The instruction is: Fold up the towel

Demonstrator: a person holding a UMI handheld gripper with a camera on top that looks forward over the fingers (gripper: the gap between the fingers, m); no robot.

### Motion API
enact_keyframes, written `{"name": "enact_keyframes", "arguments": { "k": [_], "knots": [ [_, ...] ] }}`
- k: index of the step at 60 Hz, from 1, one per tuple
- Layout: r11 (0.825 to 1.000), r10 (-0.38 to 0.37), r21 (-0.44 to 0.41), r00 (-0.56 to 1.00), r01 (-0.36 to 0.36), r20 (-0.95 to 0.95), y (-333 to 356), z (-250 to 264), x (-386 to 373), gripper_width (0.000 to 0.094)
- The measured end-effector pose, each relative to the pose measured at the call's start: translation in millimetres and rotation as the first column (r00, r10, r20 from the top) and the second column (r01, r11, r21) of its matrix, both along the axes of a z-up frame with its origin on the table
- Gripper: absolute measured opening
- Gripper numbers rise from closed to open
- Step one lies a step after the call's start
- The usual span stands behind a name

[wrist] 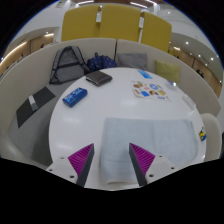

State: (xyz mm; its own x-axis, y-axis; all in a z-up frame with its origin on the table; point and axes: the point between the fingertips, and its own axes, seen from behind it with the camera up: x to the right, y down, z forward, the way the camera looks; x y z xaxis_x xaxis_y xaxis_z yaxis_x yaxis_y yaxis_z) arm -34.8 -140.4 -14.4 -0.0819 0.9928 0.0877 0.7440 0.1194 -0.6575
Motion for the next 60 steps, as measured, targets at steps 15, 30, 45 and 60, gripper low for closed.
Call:
{"name": "enact_keyframes", "arguments": {
  "k": [15,30,45,60],
  "knots": [
    [0.995,-0.038,0.098,0.999,0.036,0.01,24.4,-13.5,-8.0,0.0031],
    [0.995,-0.086,-0.046,0.996,0.086,-0.008,40.0,48.2,-16.2,0.0023],
    [0.986,-0.168,-0.016,0.976,0.167,-0.139,190.6,129.5,-37.2,0.0024],
    [0.969,-0.246,-0.027,0.965,0.244,-0.094,314.3,83.8,-37.4,0.0042]
  ]
}}
